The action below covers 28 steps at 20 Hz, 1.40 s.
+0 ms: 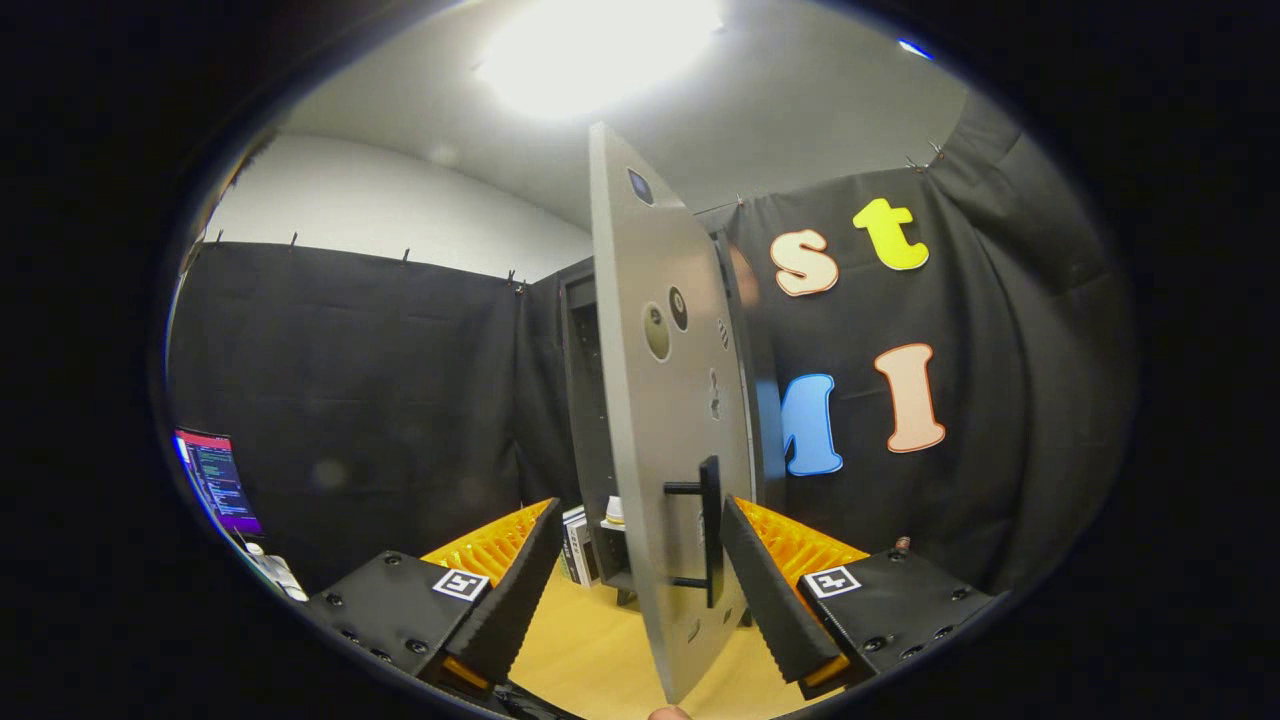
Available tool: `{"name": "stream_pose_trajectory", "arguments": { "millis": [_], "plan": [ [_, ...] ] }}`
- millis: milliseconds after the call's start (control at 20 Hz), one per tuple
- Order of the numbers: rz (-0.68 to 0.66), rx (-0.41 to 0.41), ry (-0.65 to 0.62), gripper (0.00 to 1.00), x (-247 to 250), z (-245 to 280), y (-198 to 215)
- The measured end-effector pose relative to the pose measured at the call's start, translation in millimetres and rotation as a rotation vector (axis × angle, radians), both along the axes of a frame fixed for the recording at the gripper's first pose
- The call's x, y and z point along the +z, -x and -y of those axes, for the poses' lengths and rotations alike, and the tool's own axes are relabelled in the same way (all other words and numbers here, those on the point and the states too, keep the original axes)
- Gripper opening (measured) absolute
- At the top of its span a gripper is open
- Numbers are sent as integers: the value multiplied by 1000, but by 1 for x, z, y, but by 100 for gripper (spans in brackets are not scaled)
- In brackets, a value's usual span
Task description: Open the shoe cabinet door, grab the shoes and put them into the shoe cabinet, then close the shoe cabinet door.
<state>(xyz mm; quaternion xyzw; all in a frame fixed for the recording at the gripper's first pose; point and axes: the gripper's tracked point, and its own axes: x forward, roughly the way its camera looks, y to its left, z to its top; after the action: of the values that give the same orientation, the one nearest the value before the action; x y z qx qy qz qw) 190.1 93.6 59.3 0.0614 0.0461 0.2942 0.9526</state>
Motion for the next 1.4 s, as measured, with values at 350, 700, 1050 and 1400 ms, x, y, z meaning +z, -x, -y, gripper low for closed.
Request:
{"name": "stream_pose_trajectory", "arguments": {
  "millis": [350, 700, 1050, 1400],
  "plan": [
    [-83, 90, -25, 97, -36, 15, -48],
    [-113, 184, 7, 97, -52, -11, -56],
    [-133, 205, -12, 97, -57, -59, -56],
    [-158, 176, -39, 97, -60, -108, -67]
  ]
}}
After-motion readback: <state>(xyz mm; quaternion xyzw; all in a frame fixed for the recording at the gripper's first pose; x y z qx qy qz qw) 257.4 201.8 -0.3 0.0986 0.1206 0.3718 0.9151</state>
